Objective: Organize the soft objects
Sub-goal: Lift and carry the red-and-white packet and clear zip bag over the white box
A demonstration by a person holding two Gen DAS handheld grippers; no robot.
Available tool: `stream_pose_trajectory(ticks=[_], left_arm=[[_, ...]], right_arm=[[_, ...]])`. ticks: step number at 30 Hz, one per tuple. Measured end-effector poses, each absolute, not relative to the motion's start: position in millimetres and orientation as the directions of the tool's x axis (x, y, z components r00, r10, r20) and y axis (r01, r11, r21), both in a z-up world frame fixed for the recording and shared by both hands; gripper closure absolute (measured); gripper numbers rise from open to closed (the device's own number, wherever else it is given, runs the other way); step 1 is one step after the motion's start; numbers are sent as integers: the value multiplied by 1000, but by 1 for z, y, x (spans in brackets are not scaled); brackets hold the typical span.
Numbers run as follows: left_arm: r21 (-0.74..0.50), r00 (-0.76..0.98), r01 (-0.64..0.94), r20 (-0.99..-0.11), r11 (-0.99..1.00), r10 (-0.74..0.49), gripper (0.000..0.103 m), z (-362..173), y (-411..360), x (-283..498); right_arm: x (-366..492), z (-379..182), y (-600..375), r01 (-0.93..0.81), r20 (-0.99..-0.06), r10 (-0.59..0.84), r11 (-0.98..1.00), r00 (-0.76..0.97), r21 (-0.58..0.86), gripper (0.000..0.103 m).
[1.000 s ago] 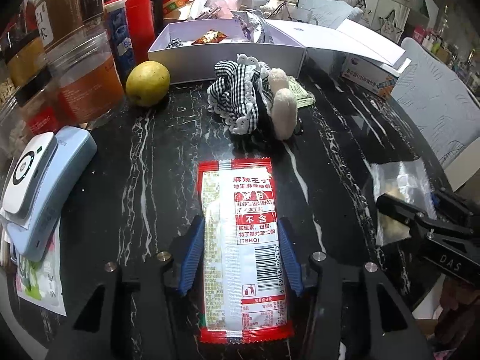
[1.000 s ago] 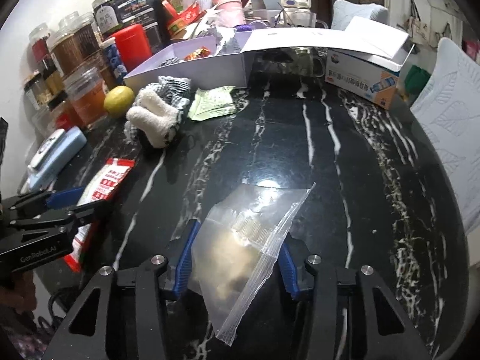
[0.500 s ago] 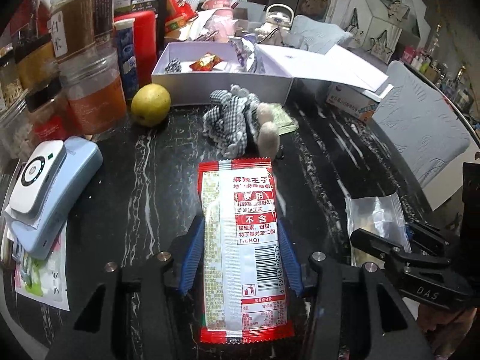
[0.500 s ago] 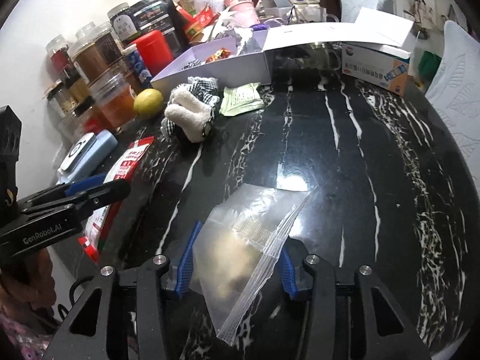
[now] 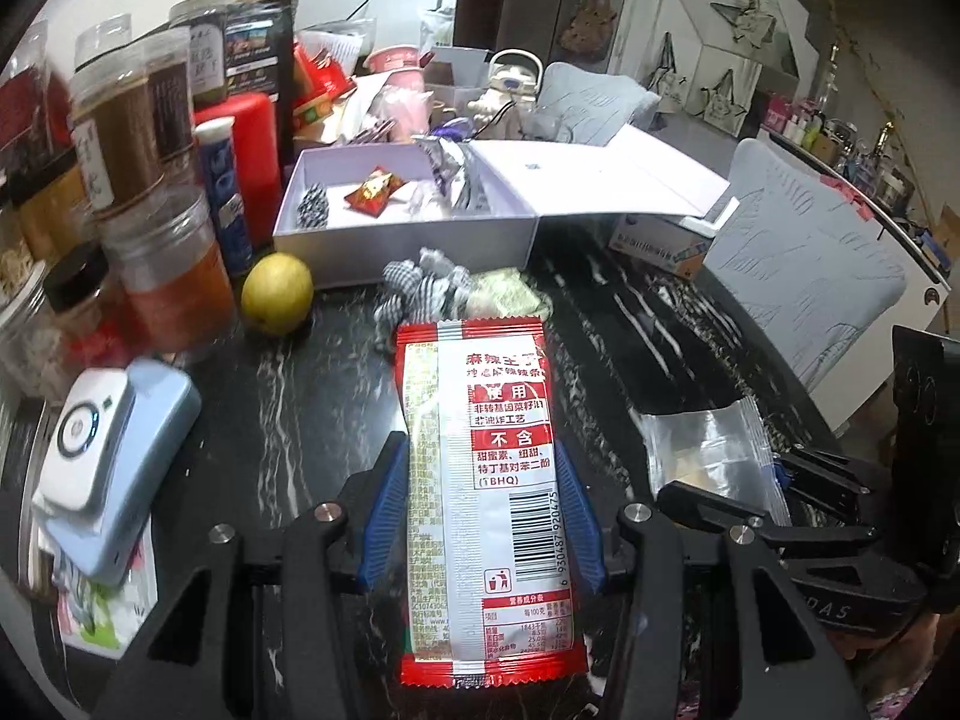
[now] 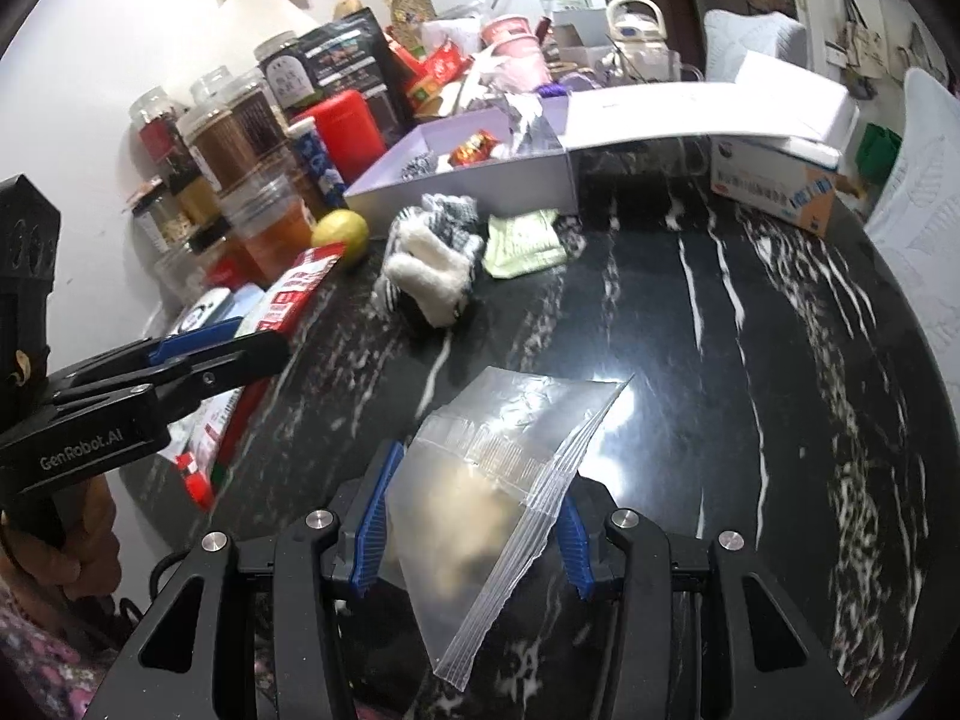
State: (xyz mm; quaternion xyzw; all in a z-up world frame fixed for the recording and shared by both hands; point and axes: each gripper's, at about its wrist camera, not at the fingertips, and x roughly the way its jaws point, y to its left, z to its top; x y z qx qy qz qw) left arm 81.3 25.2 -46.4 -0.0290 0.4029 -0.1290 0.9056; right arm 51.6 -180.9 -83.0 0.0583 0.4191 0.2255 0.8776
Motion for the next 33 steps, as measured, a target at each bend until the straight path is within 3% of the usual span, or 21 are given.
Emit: stream_pose_trajectory(ticks=[19, 33], left_arm=[[-178, 736, 286, -588, 942, -334, 55, 8, 13, 133], [-129, 833, 284, -459, 950, -311, 55, 57, 15, 173]], right_arm=[[107, -9, -177, -432, -588, 477, 873, 653, 228, 56], [146, 46, -180, -476, -488, 493, 863, 720, 170, 56]])
